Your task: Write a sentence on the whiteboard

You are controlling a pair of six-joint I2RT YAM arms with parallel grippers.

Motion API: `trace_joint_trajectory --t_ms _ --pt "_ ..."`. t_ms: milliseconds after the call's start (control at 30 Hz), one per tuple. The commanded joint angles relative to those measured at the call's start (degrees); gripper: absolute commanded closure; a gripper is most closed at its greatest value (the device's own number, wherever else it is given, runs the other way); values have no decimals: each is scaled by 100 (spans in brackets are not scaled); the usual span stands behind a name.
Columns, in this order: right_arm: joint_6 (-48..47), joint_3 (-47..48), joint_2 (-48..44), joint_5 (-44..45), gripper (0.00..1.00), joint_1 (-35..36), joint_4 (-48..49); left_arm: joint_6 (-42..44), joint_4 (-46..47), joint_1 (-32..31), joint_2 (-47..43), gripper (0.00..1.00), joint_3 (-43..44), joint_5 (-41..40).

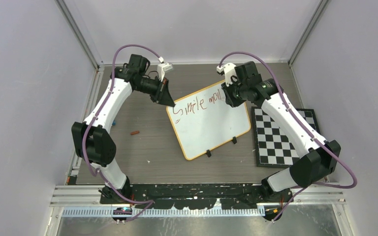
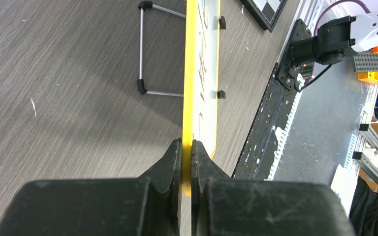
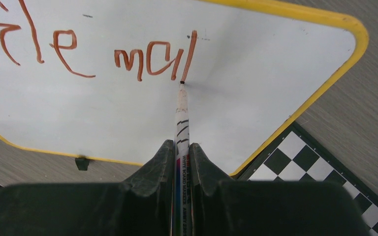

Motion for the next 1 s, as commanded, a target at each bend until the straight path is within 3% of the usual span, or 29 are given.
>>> trace_joint_trajectory --t_ms 0,467,967 --pt "73 -178 -260 -81 100 -22 165 172 14 -53 -87 100 -20 -112" --pt "8 571 -134 -81 100 -240 126 150 19 -53 -75 100 14 -102" --pt "54 634 224 -290 100 -259 156 173 -4 -53 -76 100 5 -137"
